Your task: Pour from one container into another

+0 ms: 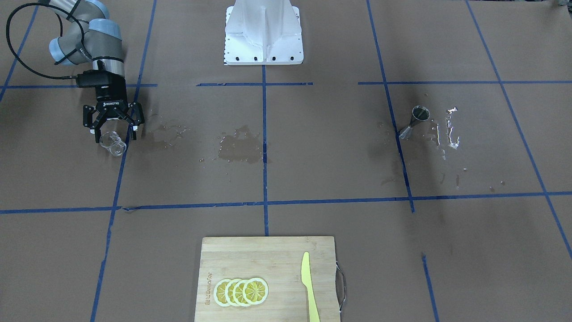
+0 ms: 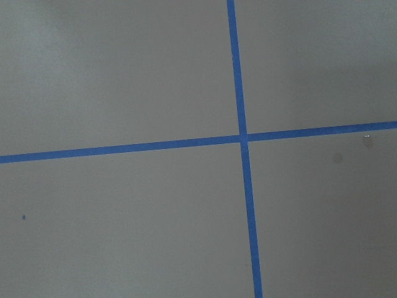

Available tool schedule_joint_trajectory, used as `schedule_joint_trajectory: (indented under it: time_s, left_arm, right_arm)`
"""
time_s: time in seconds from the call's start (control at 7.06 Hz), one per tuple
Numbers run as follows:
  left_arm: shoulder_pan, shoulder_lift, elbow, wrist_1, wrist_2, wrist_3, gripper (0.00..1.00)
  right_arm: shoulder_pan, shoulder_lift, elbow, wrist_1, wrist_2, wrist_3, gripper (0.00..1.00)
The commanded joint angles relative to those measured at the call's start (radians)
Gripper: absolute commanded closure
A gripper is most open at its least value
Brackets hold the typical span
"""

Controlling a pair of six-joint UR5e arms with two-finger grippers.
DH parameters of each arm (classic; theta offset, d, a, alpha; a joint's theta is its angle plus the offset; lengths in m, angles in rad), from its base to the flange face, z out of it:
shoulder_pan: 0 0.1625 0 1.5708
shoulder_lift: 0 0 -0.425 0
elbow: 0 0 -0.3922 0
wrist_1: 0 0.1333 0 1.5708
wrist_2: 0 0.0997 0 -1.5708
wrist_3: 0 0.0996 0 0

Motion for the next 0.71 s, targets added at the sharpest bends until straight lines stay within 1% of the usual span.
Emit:
schedule_joint_trajectory:
  time_s: [0.0, 0.28, 0.42, 0.57]
  left_arm:
    - [0.0, -0.003, 0.001, 0.0, 0.0, 0.001, 0.0]
    - [0.0, -0.003, -0.002, 0.0, 0.0, 0.001, 0.0]
    - [0.0, -0.003, -0.002, 0.0, 0.0, 0.001, 0.0]
    - [-0.002, -0.003, -0.004, 0.0, 0.0, 0.001, 0.0]
  right_arm:
    - [0.005, -0.005, 0.02, 0.001, -0.024, -0.012, 0.0]
    - [0.008, -0.066, 0.132, 0.0, -0.021, -0.079, 0.0]
    - [0.031, -0.071, 0.175, -0.005, -0.006, -0.098, 0.0]
    - [0.1, -0.07, 0.216, -0.007, 0.084, -0.159, 0.0]
